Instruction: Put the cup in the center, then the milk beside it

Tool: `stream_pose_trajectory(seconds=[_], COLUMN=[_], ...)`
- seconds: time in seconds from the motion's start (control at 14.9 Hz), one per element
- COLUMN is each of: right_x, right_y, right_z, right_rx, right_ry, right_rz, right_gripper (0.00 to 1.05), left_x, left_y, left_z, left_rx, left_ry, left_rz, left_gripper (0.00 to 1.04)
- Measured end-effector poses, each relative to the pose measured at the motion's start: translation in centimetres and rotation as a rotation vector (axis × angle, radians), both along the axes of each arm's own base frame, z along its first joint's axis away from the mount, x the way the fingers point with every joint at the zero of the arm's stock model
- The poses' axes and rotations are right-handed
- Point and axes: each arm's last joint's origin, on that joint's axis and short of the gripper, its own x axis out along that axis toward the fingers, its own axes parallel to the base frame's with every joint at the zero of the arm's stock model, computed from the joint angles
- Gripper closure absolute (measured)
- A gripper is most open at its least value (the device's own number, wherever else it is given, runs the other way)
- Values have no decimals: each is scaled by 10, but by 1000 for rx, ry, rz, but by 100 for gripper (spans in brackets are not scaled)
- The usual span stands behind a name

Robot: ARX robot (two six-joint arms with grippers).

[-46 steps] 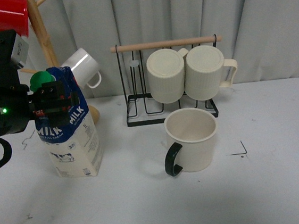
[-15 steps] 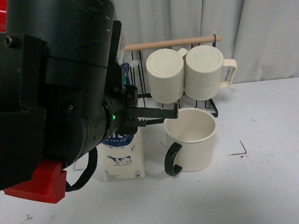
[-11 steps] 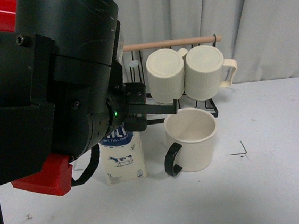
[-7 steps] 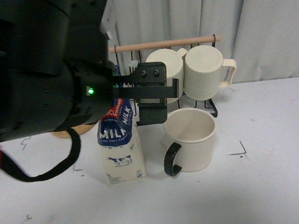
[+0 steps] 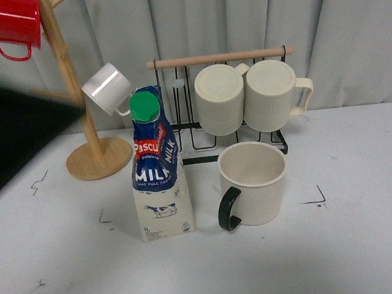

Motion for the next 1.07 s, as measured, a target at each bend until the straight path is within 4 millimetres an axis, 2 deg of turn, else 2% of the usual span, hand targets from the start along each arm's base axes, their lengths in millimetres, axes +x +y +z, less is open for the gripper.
stream_pose_trajectory(seconds=[0.07, 0.13, 0.2, 0.27, 0.33, 0.47, 0.54, 0.67, 0.87, 1.07], right_x=[0, 0, 0, 0, 0, 0, 0, 0, 0, 0], right_y=[0, 0, 0, 0, 0, 0, 0, 0, 0, 0], right_z=[0, 0, 0, 0, 0, 0, 0, 0, 0, 0], right_rx=[0, 0, 0, 0, 0, 0, 0, 0, 0, 0], right_ry=[-1, 2, 1, 0, 0, 0, 0, 0, 0, 0], right_rz=[0, -3, -3, 0, 0, 0, 0, 0, 0, 0], right_gripper=[6, 6, 6, 6, 6, 6, 6, 6, 6, 6], left_x=[-8, -18, -26, -32, -37, -49, -53, -62, -72, -79], left_y=[3, 16, 31, 36, 39, 47, 50, 55, 69, 67], left_z=[-12, -32, -36, -25, -24, -42, -44, -43, -51, -57], left_rx=[14, 42, 33, -1, -12, 13, 14, 3, 10, 5], left_ry=[-147, -173, -226, -297, -319, -262, -263, -294, -277, -287], left_rz=[154, 321, 436, 442, 432, 432, 431, 434, 452, 428], left_gripper=[26, 37, 49, 62, 73, 98, 103, 103, 103, 103])
